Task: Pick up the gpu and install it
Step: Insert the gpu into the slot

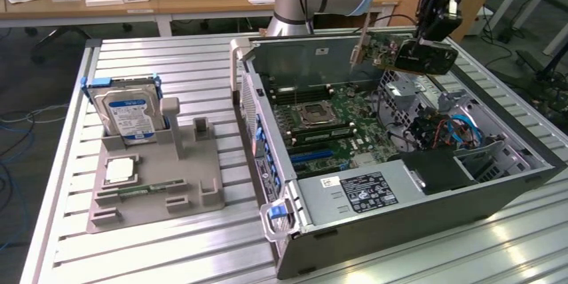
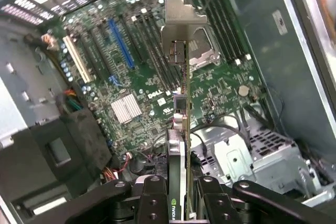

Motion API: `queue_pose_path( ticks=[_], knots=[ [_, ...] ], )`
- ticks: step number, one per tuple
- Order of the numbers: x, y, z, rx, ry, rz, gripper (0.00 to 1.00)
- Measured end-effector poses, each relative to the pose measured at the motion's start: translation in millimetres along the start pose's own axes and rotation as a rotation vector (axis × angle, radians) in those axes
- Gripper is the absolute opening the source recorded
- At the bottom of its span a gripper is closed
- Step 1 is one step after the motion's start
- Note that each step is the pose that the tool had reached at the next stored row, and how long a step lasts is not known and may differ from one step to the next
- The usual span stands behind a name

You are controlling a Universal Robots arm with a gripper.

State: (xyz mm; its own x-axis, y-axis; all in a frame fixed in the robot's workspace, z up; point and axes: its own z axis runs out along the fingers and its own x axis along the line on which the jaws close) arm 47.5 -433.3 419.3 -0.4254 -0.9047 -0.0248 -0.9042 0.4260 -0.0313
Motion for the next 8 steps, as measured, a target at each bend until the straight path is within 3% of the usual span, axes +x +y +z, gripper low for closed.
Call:
queue_pose_path(
  ticks=[8],
  knots=[
    [0.0,0.0,1.8,-0.0036,-0.0045,-0.145,0.27]
  ],
)
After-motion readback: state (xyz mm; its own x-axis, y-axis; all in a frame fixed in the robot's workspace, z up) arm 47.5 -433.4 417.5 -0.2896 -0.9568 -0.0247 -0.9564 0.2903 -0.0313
